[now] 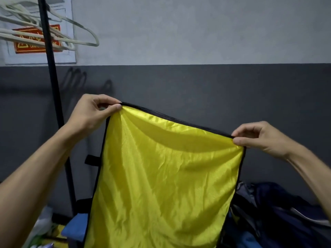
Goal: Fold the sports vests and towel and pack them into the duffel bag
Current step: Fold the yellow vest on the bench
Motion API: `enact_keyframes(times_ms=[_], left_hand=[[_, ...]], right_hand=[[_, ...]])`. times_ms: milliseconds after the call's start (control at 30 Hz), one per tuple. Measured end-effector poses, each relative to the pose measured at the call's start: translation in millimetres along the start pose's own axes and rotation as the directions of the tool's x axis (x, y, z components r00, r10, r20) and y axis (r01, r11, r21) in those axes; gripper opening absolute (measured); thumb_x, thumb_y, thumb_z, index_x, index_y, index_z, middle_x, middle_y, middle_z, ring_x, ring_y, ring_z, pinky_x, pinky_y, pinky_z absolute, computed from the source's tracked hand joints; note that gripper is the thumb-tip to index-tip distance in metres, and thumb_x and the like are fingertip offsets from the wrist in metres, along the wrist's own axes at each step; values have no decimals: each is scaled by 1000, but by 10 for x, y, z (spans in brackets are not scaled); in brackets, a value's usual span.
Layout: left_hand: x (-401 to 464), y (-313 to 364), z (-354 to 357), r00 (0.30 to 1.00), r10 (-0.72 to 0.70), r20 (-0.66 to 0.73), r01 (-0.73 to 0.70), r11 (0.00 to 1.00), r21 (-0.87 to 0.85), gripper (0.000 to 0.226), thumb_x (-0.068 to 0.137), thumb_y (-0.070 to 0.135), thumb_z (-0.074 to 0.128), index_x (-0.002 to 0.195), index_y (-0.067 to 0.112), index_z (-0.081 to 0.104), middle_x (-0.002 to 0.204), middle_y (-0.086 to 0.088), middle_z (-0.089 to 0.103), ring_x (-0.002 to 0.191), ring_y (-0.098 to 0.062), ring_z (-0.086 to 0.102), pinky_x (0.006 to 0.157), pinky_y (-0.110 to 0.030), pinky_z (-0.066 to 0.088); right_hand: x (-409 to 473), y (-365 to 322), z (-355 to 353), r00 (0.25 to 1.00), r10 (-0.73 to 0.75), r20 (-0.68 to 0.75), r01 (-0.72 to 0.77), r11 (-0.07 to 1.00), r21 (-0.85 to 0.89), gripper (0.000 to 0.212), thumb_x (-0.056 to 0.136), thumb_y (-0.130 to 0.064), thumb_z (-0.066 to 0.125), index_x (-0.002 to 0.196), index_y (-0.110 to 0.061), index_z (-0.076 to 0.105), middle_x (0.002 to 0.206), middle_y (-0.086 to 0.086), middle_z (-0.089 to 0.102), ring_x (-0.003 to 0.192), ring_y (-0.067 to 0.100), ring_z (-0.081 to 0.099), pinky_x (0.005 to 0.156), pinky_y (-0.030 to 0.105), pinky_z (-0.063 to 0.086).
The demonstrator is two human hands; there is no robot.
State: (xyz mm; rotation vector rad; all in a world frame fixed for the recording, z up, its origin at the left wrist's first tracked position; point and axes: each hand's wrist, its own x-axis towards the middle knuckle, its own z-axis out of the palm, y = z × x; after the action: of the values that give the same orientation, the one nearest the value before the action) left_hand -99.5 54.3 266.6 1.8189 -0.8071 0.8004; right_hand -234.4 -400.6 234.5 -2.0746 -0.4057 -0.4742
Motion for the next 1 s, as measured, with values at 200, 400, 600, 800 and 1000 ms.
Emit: enact_keyframes(times_ms=[200, 400, 600, 800, 1000], left_hand=[[-30, -68, 40, 998, -55, 18, 56, 997, -62, 21, 78, 33, 77, 97, 24, 77, 89, 13, 78, 83, 0, 69, 80, -13, 55], [-45, -80, 20, 995, -87, 49, 91, 992, -85, 22, 77, 34, 77, 97, 25, 78, 95, 8, 78, 89, -6, 71, 84, -17, 57], [-50, -12, -70, 937, -216, 274, 311, 874, -374, 40, 59, 36, 93, 87, 9, 82, 83, -4, 77, 75, -8, 72, 67, -16, 56], [-80, 81, -118, 939, -213, 270, 286, 920, -269, 41, 68, 28, 87, 101, 6, 77, 91, -10, 78, 81, -12, 73, 74, -24, 62], [4, 184, -100, 898, -125, 422, -58, 916, 396, 20, 95, 19, 70, 114, 22, 75, 98, 7, 76, 90, -11, 73, 81, -36, 62]], right_hand=[[0, 53, 38, 997, 65, 49, -72, 986, 149, 32, 78, -39, 81, 94, -12, 74, 86, 1, 65, 81, 12, 60, 72, 22, 50], [61, 29, 101, 997, 24, -79, -1, 958, 288, 6, 83, -18, 68, 82, -13, 72, 73, -5, 61, 66, 4, 55, 62, 13, 49], [46, 86, -52, 989, 33, -143, 3, 971, 239, 56, 48, -60, 95, 85, -22, 79, 82, -4, 70, 75, 6, 67, 69, 17, 55], [-8, 84, -118, 986, 50, -162, -32, 993, 112, 52, 64, -55, 90, 100, -19, 79, 84, 1, 71, 80, 11, 65, 70, 20, 56], [2, -76, -165, 994, 62, -88, -80, 975, -208, 21, 89, -30, 66, 104, -24, 79, 86, 1, 76, 83, 15, 70, 77, 34, 57]])
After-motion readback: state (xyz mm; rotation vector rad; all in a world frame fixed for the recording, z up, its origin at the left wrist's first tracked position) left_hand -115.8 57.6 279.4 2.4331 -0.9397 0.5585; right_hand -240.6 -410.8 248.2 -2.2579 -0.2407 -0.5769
